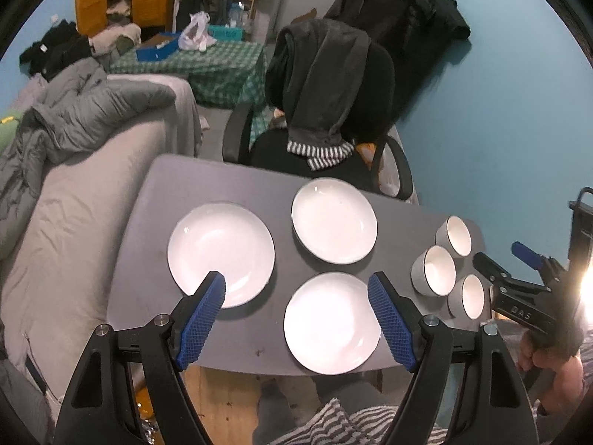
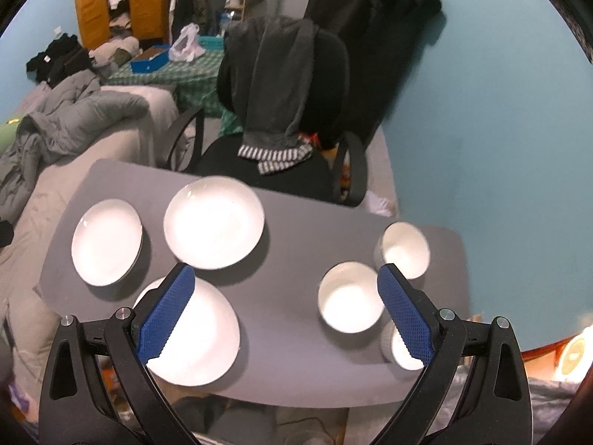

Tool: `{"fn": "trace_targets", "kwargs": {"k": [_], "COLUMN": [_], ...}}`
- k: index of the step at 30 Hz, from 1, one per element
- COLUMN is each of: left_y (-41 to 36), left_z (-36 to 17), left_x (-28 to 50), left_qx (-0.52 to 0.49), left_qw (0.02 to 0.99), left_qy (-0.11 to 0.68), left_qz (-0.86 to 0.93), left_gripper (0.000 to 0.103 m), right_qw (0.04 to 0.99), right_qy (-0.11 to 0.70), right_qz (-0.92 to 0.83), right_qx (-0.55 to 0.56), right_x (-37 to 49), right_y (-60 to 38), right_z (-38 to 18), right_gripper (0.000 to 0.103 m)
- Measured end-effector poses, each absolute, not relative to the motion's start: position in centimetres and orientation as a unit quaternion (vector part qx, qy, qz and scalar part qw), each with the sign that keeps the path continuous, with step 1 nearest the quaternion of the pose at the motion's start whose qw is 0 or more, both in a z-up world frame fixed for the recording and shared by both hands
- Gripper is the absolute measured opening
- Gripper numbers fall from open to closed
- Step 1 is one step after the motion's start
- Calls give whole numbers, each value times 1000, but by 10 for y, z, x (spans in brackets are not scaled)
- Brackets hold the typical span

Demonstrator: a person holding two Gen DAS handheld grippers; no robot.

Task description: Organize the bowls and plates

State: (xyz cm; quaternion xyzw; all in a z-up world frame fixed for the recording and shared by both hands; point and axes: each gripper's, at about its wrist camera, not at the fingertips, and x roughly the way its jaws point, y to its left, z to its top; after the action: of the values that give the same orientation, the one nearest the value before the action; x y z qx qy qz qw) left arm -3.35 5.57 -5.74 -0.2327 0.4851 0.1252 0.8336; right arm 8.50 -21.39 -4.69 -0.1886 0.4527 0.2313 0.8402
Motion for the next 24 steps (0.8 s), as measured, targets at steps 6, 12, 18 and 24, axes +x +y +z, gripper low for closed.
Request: {"fn": "trace_targets", "kwargs": {"k": [6, 12, 18, 24], "left_y": [49, 40, 34, 30], "left_z": [-82, -105, -135, -167], "left_x": [-28, -21, -15, -9], "left_qx": [-214, -199, -182, -169], "left_qw": [822, 814, 804, 793], "left_qy": [514, 535, 557, 578], "left_qz": [116, 107, 99, 90], "left_gripper": [72, 72, 72, 72], "right_qw": [817, 800, 781, 763], "right_qy": [490, 518, 537, 549], "right_qz": [240, 250, 267, 288], "right_qx": [-186, -171, -172, -185], "right_x": [90, 93, 93, 90], "right_y": [-213, -215, -209, -199], "right_z": [-80, -110, -139, -163], "right_gripper": [97, 97, 97, 97]}}
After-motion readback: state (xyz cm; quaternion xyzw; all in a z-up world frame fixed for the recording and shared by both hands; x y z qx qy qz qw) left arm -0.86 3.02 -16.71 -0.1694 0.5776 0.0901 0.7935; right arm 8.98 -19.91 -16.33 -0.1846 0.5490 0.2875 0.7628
